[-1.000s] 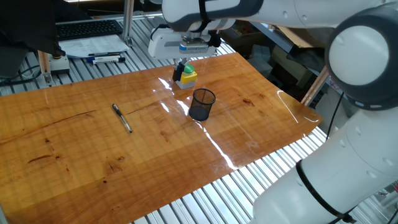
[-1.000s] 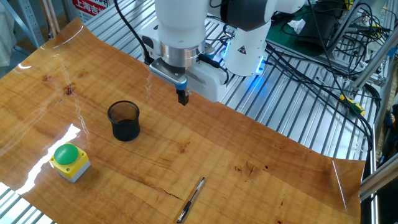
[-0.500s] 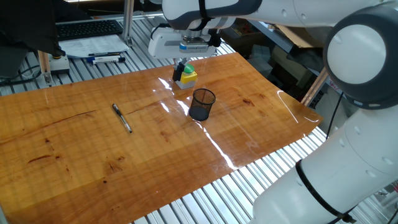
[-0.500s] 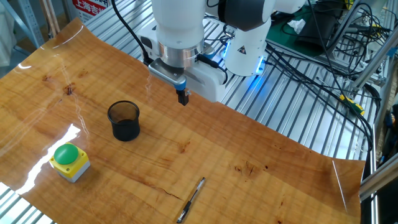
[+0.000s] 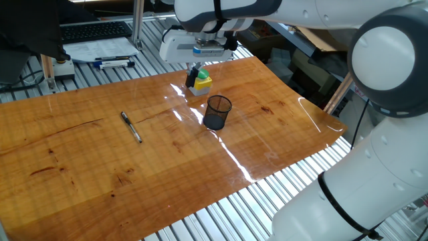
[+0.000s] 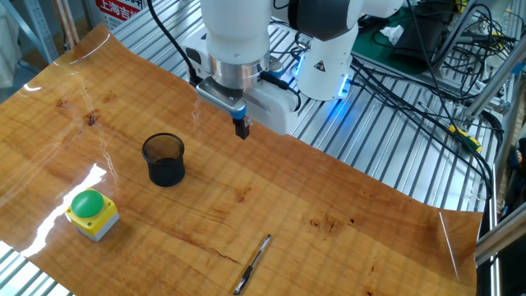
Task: Put the pen into the pen holder
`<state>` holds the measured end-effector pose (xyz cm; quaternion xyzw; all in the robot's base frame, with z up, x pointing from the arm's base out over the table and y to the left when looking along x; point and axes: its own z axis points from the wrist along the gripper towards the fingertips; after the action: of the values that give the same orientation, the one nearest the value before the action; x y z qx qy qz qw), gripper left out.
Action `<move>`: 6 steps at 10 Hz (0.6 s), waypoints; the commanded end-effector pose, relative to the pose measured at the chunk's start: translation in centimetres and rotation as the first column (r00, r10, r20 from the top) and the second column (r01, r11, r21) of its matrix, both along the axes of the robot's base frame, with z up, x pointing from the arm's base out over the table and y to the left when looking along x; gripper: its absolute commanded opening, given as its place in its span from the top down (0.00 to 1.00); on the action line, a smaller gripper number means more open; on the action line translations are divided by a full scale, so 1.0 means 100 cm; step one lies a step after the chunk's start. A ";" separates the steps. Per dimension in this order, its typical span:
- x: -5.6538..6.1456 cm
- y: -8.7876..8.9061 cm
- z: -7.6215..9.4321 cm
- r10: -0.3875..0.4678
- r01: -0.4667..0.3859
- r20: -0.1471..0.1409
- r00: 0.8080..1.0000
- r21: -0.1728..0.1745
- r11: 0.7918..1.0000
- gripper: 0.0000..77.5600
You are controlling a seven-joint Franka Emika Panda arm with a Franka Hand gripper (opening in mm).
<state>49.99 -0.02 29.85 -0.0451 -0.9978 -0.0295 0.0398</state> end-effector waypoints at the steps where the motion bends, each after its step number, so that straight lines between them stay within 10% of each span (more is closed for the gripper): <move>1: 0.000 -0.001 0.003 -0.001 0.001 0.003 1.000 -0.001 1.000 1.00; 6: 0.000 -0.001 0.003 0.002 -0.002 -0.001 1.000 0.002 1.000 1.00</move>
<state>49.96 -0.08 30.03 -0.0448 -0.9977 -0.0294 0.0409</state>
